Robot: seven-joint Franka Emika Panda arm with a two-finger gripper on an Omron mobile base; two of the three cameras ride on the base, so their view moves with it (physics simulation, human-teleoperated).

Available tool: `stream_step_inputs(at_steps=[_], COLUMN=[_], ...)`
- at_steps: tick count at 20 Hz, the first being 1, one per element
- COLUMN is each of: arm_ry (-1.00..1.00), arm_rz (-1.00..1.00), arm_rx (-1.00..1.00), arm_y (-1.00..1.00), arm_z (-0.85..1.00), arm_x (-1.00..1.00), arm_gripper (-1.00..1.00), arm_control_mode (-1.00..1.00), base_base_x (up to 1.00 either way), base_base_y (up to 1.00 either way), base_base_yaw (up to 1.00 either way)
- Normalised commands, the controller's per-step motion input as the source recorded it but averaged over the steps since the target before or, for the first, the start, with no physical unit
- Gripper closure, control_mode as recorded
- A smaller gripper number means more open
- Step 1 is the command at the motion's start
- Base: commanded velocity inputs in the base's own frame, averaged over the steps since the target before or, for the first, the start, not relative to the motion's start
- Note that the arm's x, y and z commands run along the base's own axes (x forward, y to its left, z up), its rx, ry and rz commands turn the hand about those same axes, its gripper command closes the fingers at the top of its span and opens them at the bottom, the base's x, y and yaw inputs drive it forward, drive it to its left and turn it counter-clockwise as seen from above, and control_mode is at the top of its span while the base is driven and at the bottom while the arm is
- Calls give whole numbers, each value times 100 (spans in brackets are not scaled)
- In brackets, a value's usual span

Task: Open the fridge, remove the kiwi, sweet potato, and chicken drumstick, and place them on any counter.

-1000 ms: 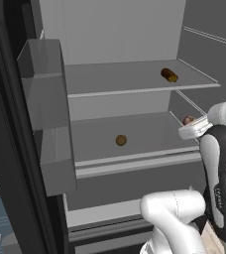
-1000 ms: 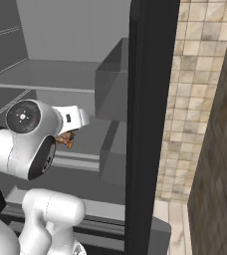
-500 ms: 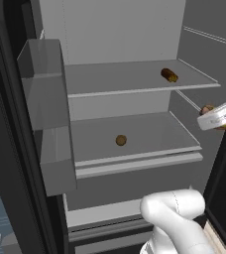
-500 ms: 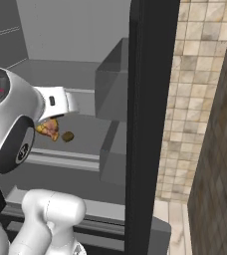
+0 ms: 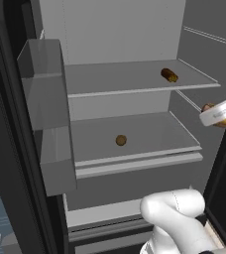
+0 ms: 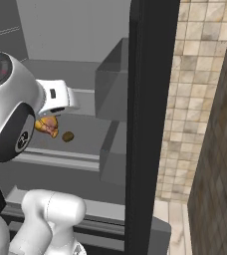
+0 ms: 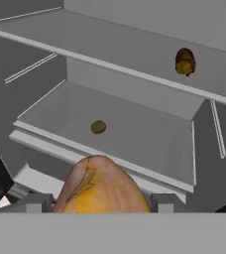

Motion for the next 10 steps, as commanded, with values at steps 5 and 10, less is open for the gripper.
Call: stream_step_inputs(at_steps=[5, 10], arm_ry=[0, 0], arm_rz=[0, 0], arm_rx=[0, 0], arm_y=[0, 0], arm_z=[0, 0], arm_x=[0, 0], arm_gripper=[100, 100], arm_control_mode=[-100, 100], base_base_x=[0, -1], base_base_y=[0, 0], base_base_yaw=[0, 0])
